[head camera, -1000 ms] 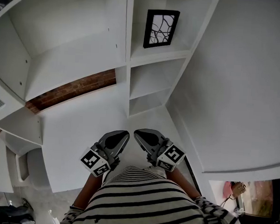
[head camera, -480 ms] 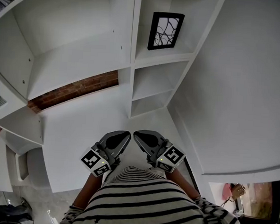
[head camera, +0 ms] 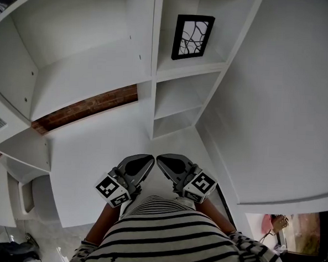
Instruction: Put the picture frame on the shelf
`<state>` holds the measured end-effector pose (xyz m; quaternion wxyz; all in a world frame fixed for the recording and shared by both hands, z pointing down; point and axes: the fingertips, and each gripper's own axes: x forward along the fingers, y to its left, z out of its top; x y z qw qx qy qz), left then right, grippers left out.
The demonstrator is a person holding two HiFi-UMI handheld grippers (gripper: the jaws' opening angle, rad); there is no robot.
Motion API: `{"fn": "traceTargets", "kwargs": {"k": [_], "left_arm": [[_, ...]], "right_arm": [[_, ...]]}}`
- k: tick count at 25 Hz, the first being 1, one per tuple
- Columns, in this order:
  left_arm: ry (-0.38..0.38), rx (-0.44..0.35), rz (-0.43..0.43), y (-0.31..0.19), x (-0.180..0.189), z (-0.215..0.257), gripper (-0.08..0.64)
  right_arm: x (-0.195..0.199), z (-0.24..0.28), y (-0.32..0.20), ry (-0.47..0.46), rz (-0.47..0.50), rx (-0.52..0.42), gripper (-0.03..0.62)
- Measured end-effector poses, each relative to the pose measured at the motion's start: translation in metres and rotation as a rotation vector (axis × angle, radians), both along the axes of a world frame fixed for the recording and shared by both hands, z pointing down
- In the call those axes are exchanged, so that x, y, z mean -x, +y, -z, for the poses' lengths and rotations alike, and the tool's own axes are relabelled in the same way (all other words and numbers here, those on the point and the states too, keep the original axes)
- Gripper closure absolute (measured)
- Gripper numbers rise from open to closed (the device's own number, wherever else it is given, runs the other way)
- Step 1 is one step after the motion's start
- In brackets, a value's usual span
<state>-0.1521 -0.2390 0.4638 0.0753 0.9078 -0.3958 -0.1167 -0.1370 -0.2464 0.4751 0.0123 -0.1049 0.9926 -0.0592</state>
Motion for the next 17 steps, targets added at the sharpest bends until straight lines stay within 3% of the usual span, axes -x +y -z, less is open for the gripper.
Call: {"fn": "traceTargets", "kwargs": {"k": [17], "left_arm": [[0.002,0.004,-0.011,-0.0072,-0.002,-0.0014,0.54]], "right_arm": [[-0.0002,0.0011,-0.0064,-0.014,-0.004,0.015,0.586]]}}
